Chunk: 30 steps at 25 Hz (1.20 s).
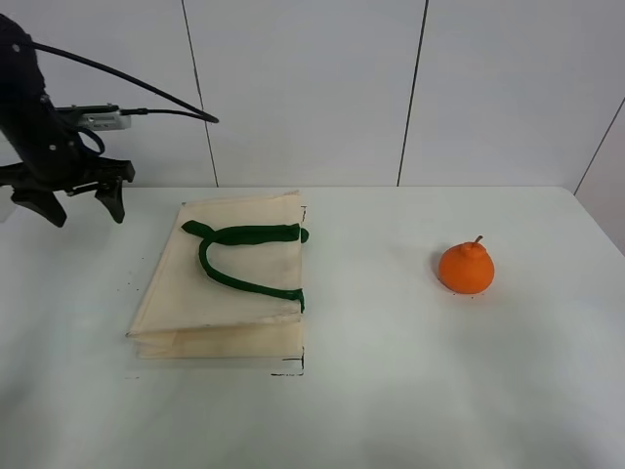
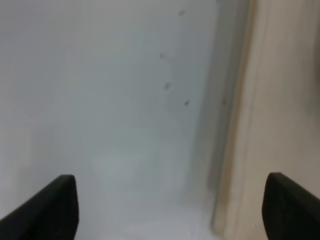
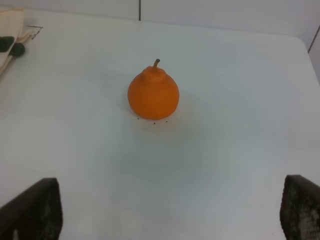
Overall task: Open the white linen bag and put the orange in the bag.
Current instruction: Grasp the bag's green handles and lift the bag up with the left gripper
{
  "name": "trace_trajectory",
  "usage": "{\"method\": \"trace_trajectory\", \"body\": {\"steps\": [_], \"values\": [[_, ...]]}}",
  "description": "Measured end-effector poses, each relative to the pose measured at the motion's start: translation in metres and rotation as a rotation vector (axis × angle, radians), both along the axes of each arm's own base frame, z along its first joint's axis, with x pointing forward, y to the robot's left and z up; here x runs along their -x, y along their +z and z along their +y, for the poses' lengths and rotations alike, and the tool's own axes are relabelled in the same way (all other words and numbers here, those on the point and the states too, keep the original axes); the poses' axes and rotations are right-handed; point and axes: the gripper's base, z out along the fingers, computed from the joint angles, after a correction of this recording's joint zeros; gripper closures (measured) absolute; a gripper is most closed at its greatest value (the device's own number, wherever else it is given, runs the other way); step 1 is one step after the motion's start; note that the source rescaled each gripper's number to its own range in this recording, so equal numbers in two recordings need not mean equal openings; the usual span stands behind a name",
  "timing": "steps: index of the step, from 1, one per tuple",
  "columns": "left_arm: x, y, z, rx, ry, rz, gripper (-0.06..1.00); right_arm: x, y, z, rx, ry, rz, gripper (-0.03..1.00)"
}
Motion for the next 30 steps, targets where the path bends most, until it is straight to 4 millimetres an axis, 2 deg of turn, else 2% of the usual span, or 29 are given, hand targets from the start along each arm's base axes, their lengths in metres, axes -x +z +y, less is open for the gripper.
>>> {"method": "trace_trajectory", "body": {"steps": [6, 11, 15, 19, 26, 30], "values": [[-0.022, -0.02, -0.049, 0.011, -0.041, 0.003, -0.05, 0.0, 0.0, 0.0, 0.0, 0.0, 0.0, -0.03], [-0.024, -0.033, -0.088, 0.026, -0.075, -0.015, -0.05, 0.0, 0.0, 0.0, 0.0, 0.0, 0.0, -0.03], [-0.025, -0.043, -0.11, 0.038, -0.09, -0.032, -0.05, 0.0, 0.0, 0.0, 0.0, 0.0, 0.0, -0.03], [-0.028, -0.062, -0.117, 0.037, -0.083, -0.012, -0.05, 0.0, 0.0, 0.0, 0.0, 0.0, 0.0, -0.03], [-0.035, -0.104, -0.118, 0.008, -0.08, 0.042, -0.05, 0.0, 0.0, 0.0, 0.0, 0.0, 0.0, -0.03], [-0.039, -0.121, -0.119, 0.002, -0.083, 0.046, -0.05, 0.0, 0.0, 0.0, 0.0, 0.0, 0.0, -0.03]]}}
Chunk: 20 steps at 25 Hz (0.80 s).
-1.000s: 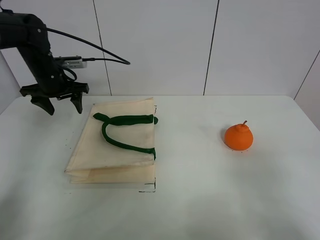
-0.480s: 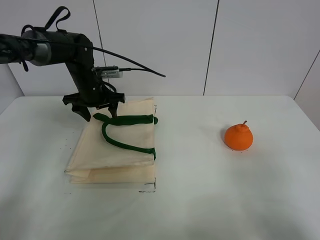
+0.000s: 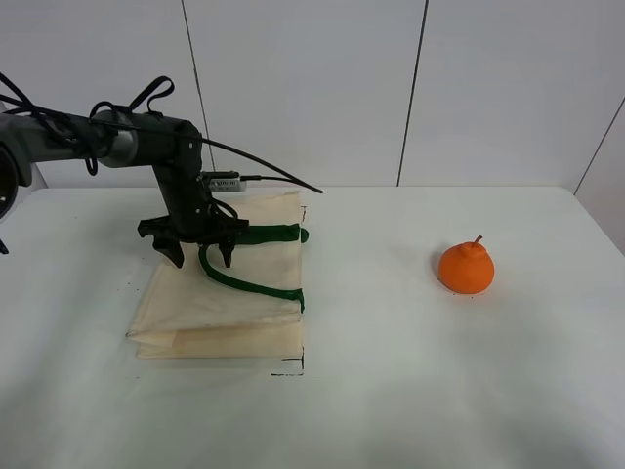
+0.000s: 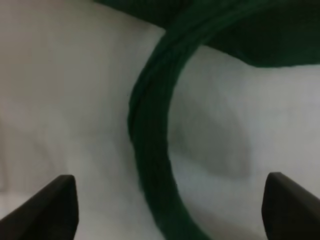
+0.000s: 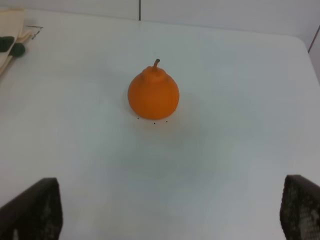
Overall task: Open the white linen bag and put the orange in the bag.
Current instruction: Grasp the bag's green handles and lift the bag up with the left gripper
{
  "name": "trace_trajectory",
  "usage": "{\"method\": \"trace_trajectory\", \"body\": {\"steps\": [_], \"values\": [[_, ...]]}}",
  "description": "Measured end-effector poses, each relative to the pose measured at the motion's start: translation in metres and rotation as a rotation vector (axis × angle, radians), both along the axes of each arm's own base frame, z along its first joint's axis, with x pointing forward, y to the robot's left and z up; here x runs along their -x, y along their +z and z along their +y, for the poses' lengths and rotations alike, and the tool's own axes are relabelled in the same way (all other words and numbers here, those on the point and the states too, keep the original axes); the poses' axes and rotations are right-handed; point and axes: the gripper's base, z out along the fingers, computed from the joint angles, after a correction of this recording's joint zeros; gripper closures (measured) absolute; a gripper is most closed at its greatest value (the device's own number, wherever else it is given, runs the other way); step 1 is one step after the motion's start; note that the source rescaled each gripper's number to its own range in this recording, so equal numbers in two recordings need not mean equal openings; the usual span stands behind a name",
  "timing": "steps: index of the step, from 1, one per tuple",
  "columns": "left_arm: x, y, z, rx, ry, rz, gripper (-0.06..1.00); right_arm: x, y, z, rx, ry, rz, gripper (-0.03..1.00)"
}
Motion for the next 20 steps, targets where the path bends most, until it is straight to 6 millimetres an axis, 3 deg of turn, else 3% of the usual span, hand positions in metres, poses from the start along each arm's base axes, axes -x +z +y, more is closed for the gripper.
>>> {"method": "trace_trajectory", "body": {"steps": [11, 13, 14, 18, 20], "values": [[-0.003, -0.021, -0.002, 0.007, 0.0, 0.004, 0.03, 0.0, 0.0, 0.0, 0.0, 0.0, 0.001, -0.03], [-0.004, -0.021, -0.002, 0.013, 0.01, 0.004, 0.16, 0.0, 0.0, 0.0, 0.0, 0.0, 0.001, -0.03], [-0.004, -0.022, -0.003, 0.015, 0.011, 0.004, 0.27, 0.0, 0.0, 0.0, 0.0, 0.0, 0.001, -0.03], [-0.003, -0.022, -0.002, -0.001, 0.01, 0.015, 0.83, 0.0, 0.0, 0.0, 0.0, 0.0, 0.001, -0.03], [-0.002, -0.02, -0.001, -0.005, 0.014, 0.019, 0.93, 0.0, 0.0, 0.0, 0.0, 0.0, 0.001, -0.03]]}}
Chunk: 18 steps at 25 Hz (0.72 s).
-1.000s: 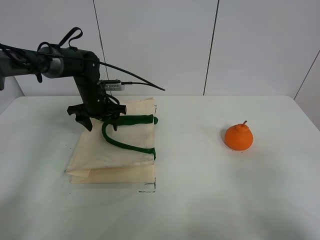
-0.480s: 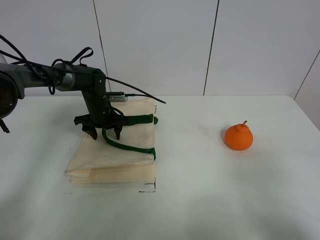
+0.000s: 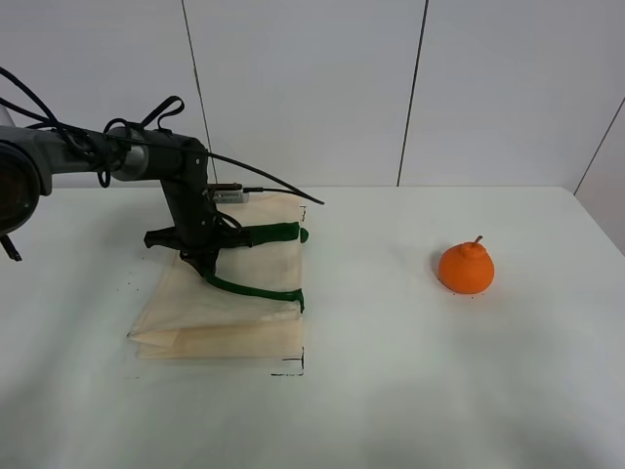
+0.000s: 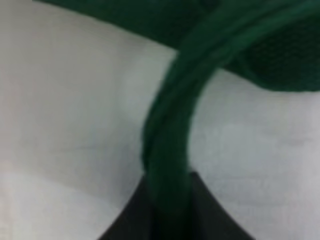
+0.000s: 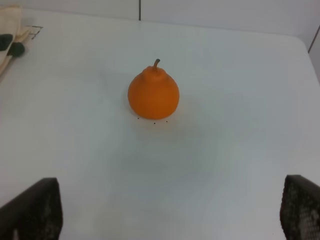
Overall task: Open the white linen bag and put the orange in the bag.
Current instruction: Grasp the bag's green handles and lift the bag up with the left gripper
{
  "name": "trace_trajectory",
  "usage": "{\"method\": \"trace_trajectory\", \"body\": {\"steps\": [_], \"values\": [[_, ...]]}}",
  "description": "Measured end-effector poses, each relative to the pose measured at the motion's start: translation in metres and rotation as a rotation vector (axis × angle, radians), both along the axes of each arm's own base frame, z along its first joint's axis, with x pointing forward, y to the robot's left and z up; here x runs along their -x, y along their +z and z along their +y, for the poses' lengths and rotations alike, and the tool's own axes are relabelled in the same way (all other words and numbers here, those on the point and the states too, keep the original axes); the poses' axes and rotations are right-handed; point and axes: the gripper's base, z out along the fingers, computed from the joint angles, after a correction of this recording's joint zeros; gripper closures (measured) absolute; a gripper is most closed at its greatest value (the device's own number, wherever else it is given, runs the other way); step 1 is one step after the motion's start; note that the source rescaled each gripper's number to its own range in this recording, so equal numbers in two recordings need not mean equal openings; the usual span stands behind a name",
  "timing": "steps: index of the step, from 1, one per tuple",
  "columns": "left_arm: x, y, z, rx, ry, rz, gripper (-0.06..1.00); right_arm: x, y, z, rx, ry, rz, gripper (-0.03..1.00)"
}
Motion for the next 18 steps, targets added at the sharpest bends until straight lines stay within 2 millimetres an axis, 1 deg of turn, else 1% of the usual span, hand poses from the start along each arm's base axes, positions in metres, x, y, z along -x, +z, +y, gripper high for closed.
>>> {"method": "trace_trajectory", "body": {"steps": [2, 5, 11, 14, 18], "values": [[0.001, 0.008, 0.001, -0.006, 0.002, 0.01, 0.93, 0.0, 0.0, 0.0, 0.0, 0.0, 0.0, -0.03], [0.001, 0.037, 0.001, -0.009, -0.009, 0.003, 0.94, 0.0, 0.0, 0.0, 0.0, 0.0, 0.001, -0.03], [0.0, 0.123, 0.001, 0.005, -0.114, -0.093, 0.94, 0.0, 0.0, 0.0, 0.0, 0.0, 0.001, -0.03], [0.004, 0.161, 0.002, 0.009, -0.153, -0.143, 0.94, 0.0, 0.0, 0.0, 0.0, 0.0, 0.001, -0.03], [0.008, 0.212, 0.004, 0.035, -0.178, -0.282, 0.94, 0.0, 0.0, 0.0, 0.0, 0.0, 0.001, -0.03]]}}
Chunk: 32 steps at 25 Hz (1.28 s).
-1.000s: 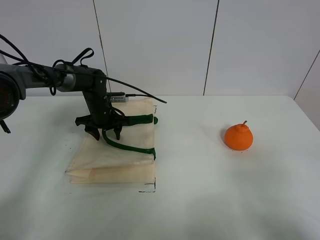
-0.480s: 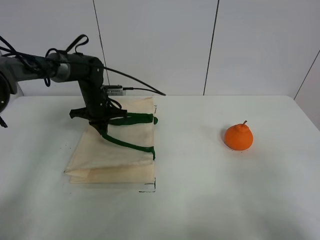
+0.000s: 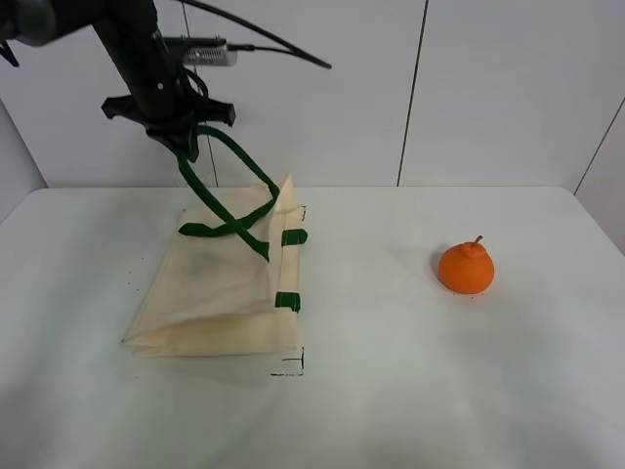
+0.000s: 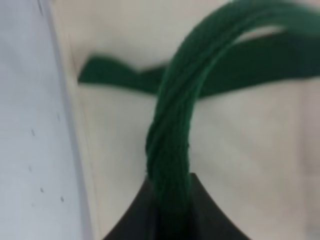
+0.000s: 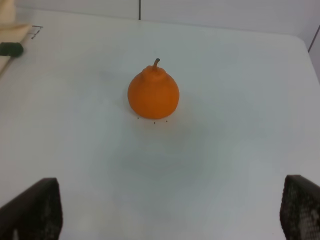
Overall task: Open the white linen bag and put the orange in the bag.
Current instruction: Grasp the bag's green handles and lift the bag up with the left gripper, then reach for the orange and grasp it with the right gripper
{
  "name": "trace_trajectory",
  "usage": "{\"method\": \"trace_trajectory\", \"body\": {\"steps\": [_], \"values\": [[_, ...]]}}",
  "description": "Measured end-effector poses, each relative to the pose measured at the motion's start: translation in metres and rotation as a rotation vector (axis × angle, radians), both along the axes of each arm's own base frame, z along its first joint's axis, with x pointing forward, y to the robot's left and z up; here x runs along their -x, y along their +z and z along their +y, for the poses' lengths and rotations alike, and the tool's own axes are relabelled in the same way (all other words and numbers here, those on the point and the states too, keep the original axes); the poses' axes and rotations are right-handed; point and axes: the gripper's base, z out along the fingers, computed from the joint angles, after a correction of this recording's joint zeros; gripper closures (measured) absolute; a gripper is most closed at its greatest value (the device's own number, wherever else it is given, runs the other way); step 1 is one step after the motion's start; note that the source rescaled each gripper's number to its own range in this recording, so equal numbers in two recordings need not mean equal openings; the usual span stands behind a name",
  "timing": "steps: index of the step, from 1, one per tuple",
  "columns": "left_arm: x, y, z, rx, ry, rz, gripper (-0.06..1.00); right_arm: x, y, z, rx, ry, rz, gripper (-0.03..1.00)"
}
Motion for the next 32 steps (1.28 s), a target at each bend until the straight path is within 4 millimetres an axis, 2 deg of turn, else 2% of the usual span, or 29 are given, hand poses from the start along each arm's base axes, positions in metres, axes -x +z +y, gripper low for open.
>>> {"method": "trace_trajectory", "body": {"steps": [7, 10, 13, 16, 21, 28, 32], "values": [[0.04, 0.082, 0.011, 0.076, -0.009, -0.181, 0.94, -0.002, 0.0, 0.0, -0.001, -0.001, 0.013, -0.03], [0.056, 0.104, 0.016, 0.093, -0.01, -0.236, 0.94, -0.016, 0.003, 0.0, 0.001, -0.001, 0.085, -0.03], [0.064, 0.116, 0.018, 0.101, -0.01, -0.264, 0.94, -0.044, 0.016, 0.002, -0.004, 0.001, 0.15, -0.03], [0.067, 0.118, 0.019, 0.103, -0.01, -0.271, 0.94, -0.083, 0.03, 0.004, -0.02, 0.004, 0.226, -0.03], [0.067, 0.118, 0.017, 0.125, -0.016, -0.264, 0.94, -0.176, 0.035, 0.01, -0.062, 0.009, 0.425, -0.03], [0.068, 0.119, 0.016, 0.135, -0.036, -0.262, 0.94, -0.318, -0.003, 0.019, -0.049, 0.08, 0.669, -0.03], [0.068, 0.119, 0.017, 0.119, -0.04, -0.267, 0.94, -0.374, -0.032, 0.022, -0.061, 0.101, 0.805, -0.03]]}}
